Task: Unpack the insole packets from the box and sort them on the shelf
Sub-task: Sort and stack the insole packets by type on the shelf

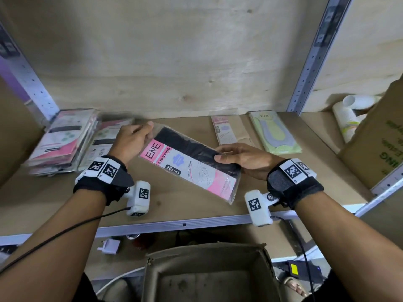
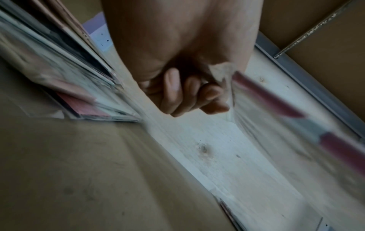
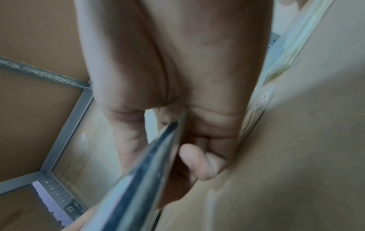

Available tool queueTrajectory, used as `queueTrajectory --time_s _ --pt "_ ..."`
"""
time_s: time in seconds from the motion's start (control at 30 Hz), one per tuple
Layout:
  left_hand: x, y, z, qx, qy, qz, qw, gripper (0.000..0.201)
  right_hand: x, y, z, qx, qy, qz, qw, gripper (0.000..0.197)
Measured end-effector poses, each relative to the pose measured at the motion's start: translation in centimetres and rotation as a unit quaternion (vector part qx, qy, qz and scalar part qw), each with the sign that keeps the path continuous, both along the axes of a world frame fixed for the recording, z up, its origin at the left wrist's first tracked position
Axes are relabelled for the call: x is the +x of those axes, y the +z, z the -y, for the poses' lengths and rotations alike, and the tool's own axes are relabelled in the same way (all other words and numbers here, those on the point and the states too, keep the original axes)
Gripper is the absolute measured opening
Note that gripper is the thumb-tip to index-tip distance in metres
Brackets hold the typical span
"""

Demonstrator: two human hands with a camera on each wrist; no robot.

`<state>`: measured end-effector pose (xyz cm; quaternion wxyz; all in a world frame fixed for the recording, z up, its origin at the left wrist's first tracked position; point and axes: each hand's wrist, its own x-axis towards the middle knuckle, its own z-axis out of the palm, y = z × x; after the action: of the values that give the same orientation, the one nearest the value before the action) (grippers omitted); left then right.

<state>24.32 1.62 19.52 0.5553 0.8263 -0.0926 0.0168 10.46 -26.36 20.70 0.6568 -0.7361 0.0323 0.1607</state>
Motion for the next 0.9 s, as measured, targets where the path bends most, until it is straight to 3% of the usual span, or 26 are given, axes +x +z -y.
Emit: queueTrajectory --time_s 0.4,0.6,0.8,0.9 --pt "-1.1 0.4 -1.0 0.083 0.016 0.015 0.996 0.052 0.3 -0.1 0.7 -0.018 0.03 0.015 0.999 0.037" --pt "-0.8 -0.1 -1.2 0.135 0.021 0.038 0.99 0.057 0.6 -0.2 0.8 0.002 -0.003 0.054 0.999 0.037" --pt "-1.1 0.4 -1.1 0.002 0.007 -0.093 0.996 0.064 0.9 -0.3 0.8 0.02 -0.009 0.068 0.997 0.036" --pt "-1.4 1.0 -1.0 -0.095 -0.012 -0.139 0.986 0.051 1.0 -0.1 0.9 0.019 -0.002 0.08 0.997 0.035"
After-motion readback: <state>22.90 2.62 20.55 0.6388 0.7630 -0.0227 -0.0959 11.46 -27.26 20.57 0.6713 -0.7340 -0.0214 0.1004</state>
